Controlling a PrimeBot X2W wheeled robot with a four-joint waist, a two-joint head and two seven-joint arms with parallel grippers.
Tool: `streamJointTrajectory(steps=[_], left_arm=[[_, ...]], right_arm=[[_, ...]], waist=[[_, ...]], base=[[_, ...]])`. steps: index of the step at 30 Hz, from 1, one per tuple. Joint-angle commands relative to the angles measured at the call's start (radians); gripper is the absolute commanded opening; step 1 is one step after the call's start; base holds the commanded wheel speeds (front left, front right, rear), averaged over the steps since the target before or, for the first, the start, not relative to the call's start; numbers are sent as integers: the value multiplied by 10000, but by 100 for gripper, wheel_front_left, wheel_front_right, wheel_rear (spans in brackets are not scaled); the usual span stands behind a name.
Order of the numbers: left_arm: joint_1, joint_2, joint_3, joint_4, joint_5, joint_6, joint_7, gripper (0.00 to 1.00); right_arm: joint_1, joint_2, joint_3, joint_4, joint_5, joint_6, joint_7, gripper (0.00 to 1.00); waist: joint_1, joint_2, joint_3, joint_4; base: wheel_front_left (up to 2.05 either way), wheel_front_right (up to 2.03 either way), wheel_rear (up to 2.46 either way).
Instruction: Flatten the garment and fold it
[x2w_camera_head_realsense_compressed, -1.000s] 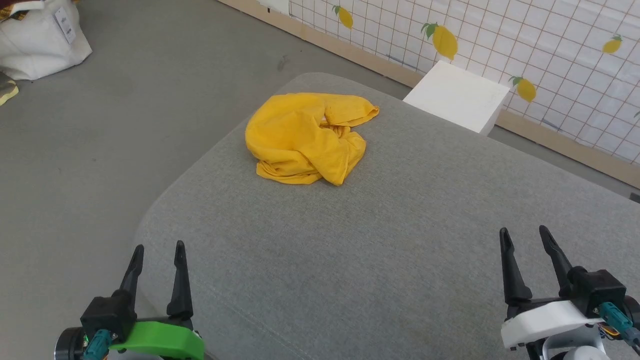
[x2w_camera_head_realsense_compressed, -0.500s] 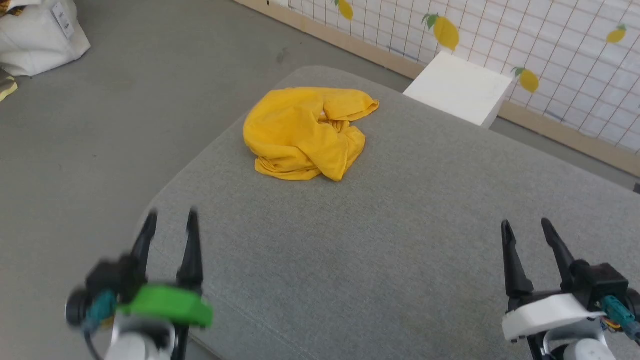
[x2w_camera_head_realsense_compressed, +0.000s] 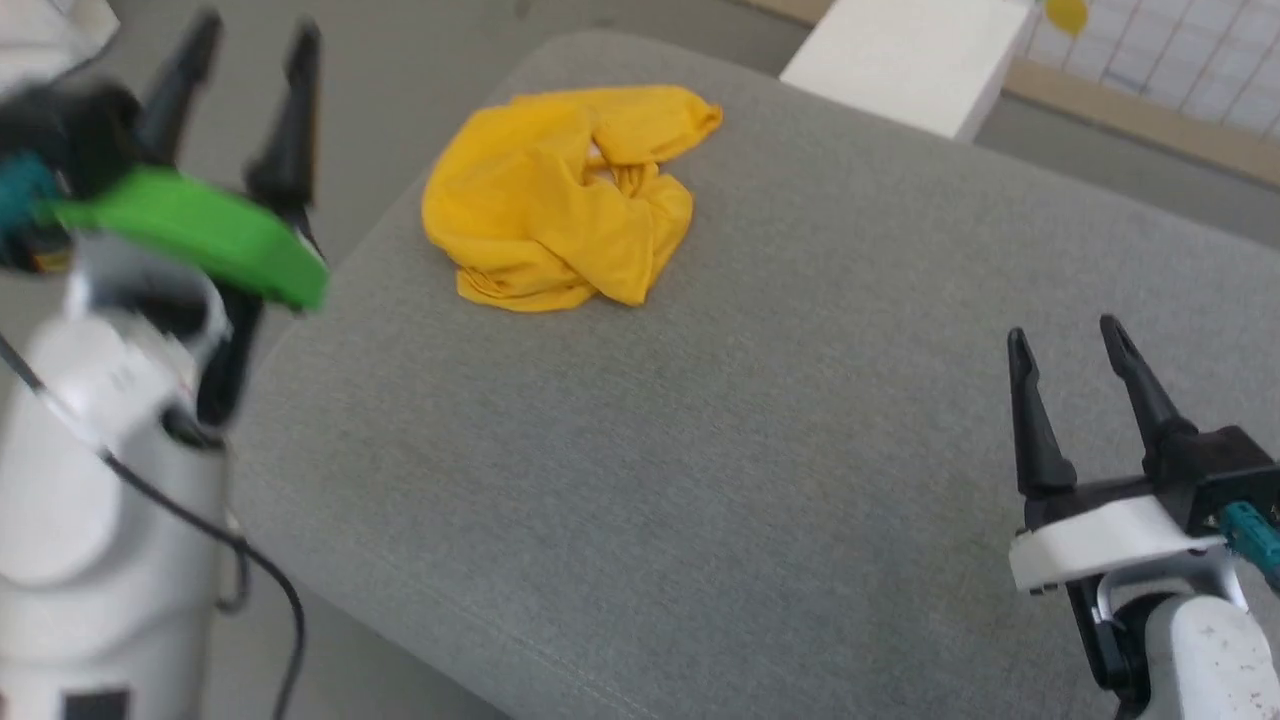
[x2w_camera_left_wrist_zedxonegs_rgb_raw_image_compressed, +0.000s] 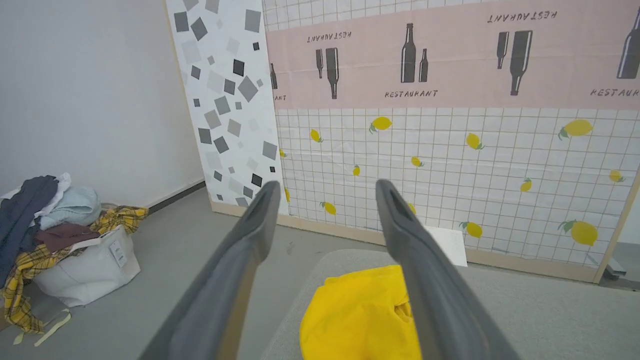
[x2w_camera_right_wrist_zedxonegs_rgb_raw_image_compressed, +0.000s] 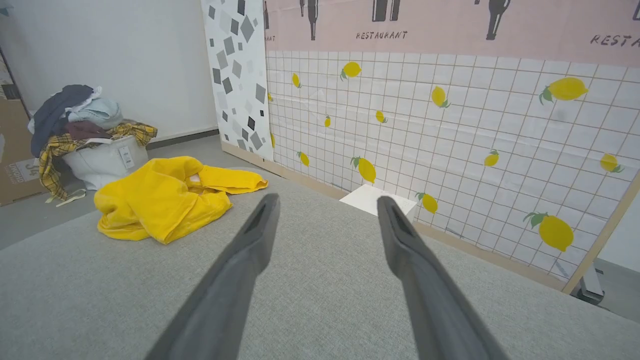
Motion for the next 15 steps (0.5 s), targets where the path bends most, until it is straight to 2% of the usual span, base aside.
streamJointTrajectory(steps=[1, 6, 9, 15], left_arm=[[-455, 332, -189, 242, -123, -67, 235, 100], [-1932, 1606, -1008, 1253, -377, -69, 815, 100], [-2763, 2003, -1284, 2224, -757, -69, 1070, 100], [-3335, 2329, -2000, 3147, -1715, -70, 1525, 100]], right_arm=[[-224, -1, 40, -199, -98, -15, 118, 100], [-540, -1, 273, -927, -355, -15, 459, 100], [-737, -1, 423, -1399, -484, -15, 666, 100], [-1019, -1, 643, -1976, -699, -15, 913, 100]], waist=[[0, 0, 924, -529], [0, 0, 1859, -959], [0, 0, 2453, -1260], [0, 0, 3205, -1713]], base=[[0, 0, 0], [0, 0, 0], [0, 0, 0], [0, 0, 0]])
